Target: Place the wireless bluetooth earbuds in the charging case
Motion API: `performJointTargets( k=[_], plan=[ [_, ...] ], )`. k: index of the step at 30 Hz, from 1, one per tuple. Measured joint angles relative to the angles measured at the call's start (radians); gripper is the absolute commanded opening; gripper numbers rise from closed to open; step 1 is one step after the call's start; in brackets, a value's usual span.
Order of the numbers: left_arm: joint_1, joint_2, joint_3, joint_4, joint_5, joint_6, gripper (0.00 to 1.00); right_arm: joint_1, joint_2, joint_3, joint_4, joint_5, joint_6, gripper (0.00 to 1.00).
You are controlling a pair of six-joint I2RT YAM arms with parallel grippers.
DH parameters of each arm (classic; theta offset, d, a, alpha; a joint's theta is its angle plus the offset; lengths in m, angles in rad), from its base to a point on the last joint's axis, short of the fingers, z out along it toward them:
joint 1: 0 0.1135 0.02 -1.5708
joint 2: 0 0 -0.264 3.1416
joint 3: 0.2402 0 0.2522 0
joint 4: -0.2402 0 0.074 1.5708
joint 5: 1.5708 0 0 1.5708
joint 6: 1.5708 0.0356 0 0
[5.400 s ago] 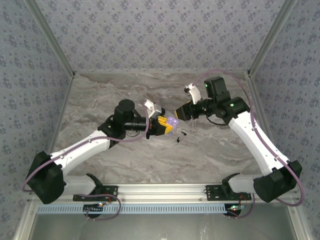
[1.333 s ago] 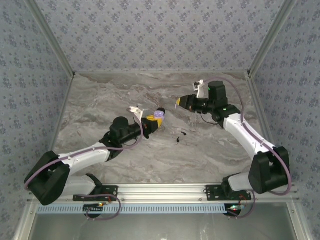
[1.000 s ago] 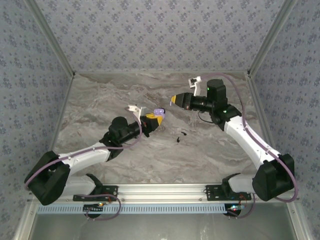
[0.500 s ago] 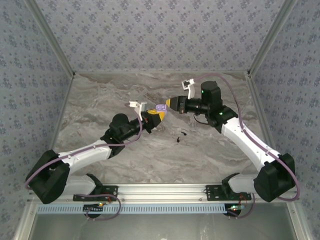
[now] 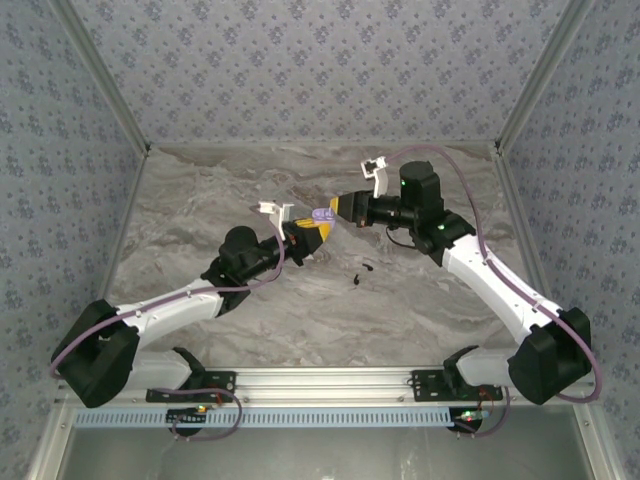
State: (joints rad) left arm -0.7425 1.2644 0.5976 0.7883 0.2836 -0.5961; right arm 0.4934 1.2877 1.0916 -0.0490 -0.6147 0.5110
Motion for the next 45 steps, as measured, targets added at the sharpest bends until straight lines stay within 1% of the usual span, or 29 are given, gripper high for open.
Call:
performJointTargets(
  k=[25, 32, 35, 39, 42, 45],
  plan=[
    [-0.004, 0.000, 0.013, -0.002, 0.000, -0.045, 0.16, 0.027, 0.000, 0.007, -0.031, 0.036, -0.032, 0.16],
    [-0.004, 0.000, 0.013, -0.002, -0.004, -0.045, 0.16, 0.035, 0.000, 0.011, -0.052, 0.043, -0.053, 0.19],
    [-0.004, 0.000, 0.013, -0.003, -0.005, -0.045, 0.15, 0.038, 0.000, 0.013, -0.066, 0.051, -0.067, 0.22],
    [-0.004, 0.000, 0.013, -0.006, -0.004, -0.044, 0.15, 0.044, -0.003, 0.013, -0.094, 0.052, -0.085, 0.31],
    [-0.004, 0.000, 0.013, -0.006, -0.004, -0.042, 0.15, 0.047, -0.007, 0.014, -0.110, 0.055, -0.098, 0.33],
    [-0.004, 0.000, 0.013, -0.008, -0.004, -0.037, 0.15, 0.047, -0.010, 0.021, -0.133, 0.065, -0.110, 0.41]
  ],
)
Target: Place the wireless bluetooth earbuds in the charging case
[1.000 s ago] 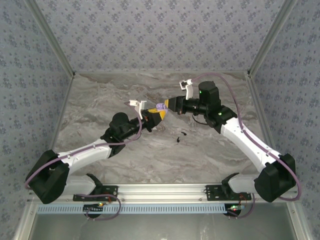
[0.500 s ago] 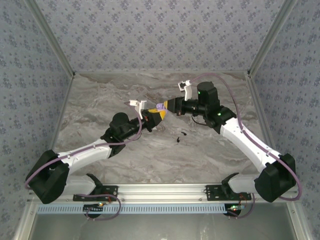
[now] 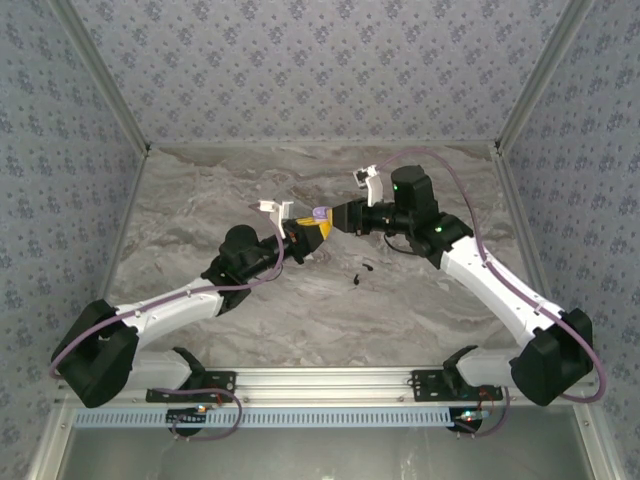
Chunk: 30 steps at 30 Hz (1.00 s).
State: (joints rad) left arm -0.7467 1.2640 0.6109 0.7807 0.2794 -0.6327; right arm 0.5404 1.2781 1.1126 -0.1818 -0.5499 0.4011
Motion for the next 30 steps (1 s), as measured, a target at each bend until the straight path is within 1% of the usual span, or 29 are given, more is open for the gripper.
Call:
performJointTargets(
  k=[2, 6, 8, 12, 14, 16, 20, 23, 30],
  plan=[
    [0.000, 0.000, 0.000, -0.006, 0.000, 0.011, 0.15, 0.002, -0.005, 0.007, -0.016, 0.016, -0.009, 0.46],
    [0.000, -0.023, 0.000, -0.068, -0.008, 0.045, 0.15, 0.003, -0.026, 0.014, -0.048, 0.086, -0.024, 0.50],
    [0.000, -0.047, 0.000, -0.116, -0.021, 0.073, 0.15, 0.003, -0.035, 0.018, -0.076, 0.153, -0.028, 0.53],
    [0.000, -0.126, 0.000, -0.242, -0.069, 0.137, 0.16, 0.000, -0.023, 0.041, -0.161, 0.321, -0.029, 0.54],
    [0.000, -0.181, 0.000, -0.320, -0.106, 0.177, 0.16, -0.007, 0.023, 0.076, -0.223, 0.389, -0.029, 0.54],
    [0.000, -0.226, 0.000, -0.383, -0.141, 0.210, 0.17, -0.015, 0.072, 0.098, -0.256, 0.418, -0.029, 0.54],
    [0.000, -0.319, 0.000, -0.502, -0.212, 0.273, 0.17, -0.021, 0.202, 0.116, -0.296, 0.420, -0.027, 0.54],
    [0.000, -0.377, 0.000, -0.571, -0.247, 0.312, 0.17, -0.015, 0.302, 0.127, -0.311, 0.394, -0.015, 0.53],
    [0.000, -0.476, -0.014, -0.659, -0.293, 0.360, 0.17, 0.043, 0.516, 0.224, -0.318, 0.343, 0.028, 0.52]
  ],
)
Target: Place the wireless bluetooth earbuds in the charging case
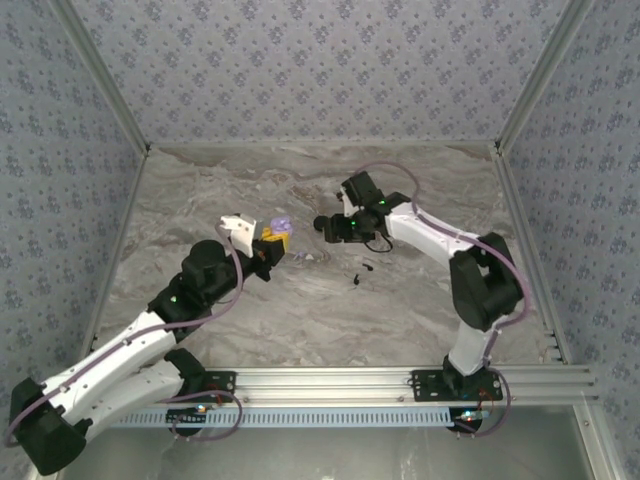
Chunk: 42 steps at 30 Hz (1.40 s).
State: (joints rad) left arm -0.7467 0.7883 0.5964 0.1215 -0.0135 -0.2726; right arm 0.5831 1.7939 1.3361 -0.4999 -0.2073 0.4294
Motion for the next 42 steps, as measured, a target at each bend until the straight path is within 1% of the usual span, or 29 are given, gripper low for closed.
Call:
performJointTargets(
  k=[9, 15, 20, 30, 42],
  plan=[
    [0.000, -0.037, -0.035, -0.040, -0.018, 0.018, 0.17, 0.080, 0.165, 0.135, -0.002, -0.040, 0.035, 0.51],
    [0.000, -0.047, -0.041, -0.043, -0.023, 0.022, 0.17, 0.107, 0.254, 0.220, -0.027, -0.043, 0.058, 0.46],
    [0.000, -0.054, -0.043, -0.043, -0.026, 0.022, 0.17, 0.128, 0.321, 0.294, -0.068, -0.040, 0.067, 0.45],
    [0.000, -0.068, -0.060, -0.043, -0.025, 0.021, 0.17, 0.162, 0.396, 0.370, -0.153, 0.009, 0.079, 0.44],
    [0.000, -0.074, -0.063, -0.042, -0.025, 0.021, 0.17, 0.168, 0.454, 0.439, -0.197, 0.050, 0.079, 0.38]
  ],
)
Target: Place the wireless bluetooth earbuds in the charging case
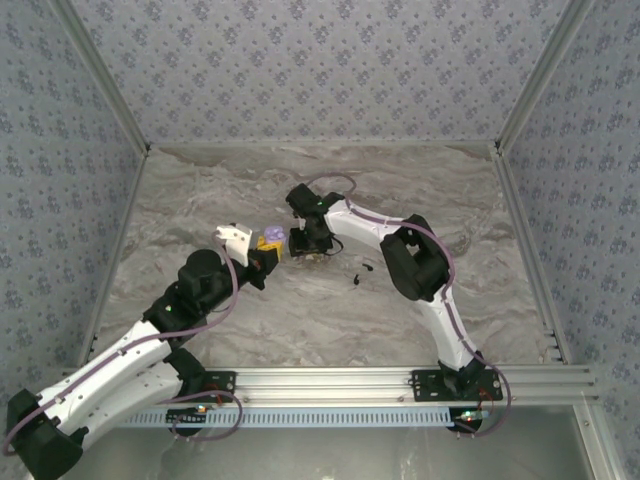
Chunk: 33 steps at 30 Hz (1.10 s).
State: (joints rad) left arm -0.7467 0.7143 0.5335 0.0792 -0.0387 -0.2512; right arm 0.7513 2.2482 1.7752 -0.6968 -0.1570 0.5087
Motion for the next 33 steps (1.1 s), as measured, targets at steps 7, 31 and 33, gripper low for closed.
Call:
performJointTargets(
  k=[7, 31, 33],
  plan=[
    [0.000, 0.000, -0.001, 0.000, 0.000, 0.000, 0.17, 0.009, 0.024, 0.037, -0.033, 0.031, -0.003, 0.31],
    [0.000, 0.001, -0.013, 0.012, 0.016, 0.000, 0.17, -0.081, -0.158, -0.235, -0.040, 0.045, -0.246, 0.22],
    [0.000, 0.003, -0.013, 0.018, 0.016, 0.000, 0.17, -0.085, -0.165, -0.245, -0.047, 0.053, -0.275, 0.22]
  ],
)
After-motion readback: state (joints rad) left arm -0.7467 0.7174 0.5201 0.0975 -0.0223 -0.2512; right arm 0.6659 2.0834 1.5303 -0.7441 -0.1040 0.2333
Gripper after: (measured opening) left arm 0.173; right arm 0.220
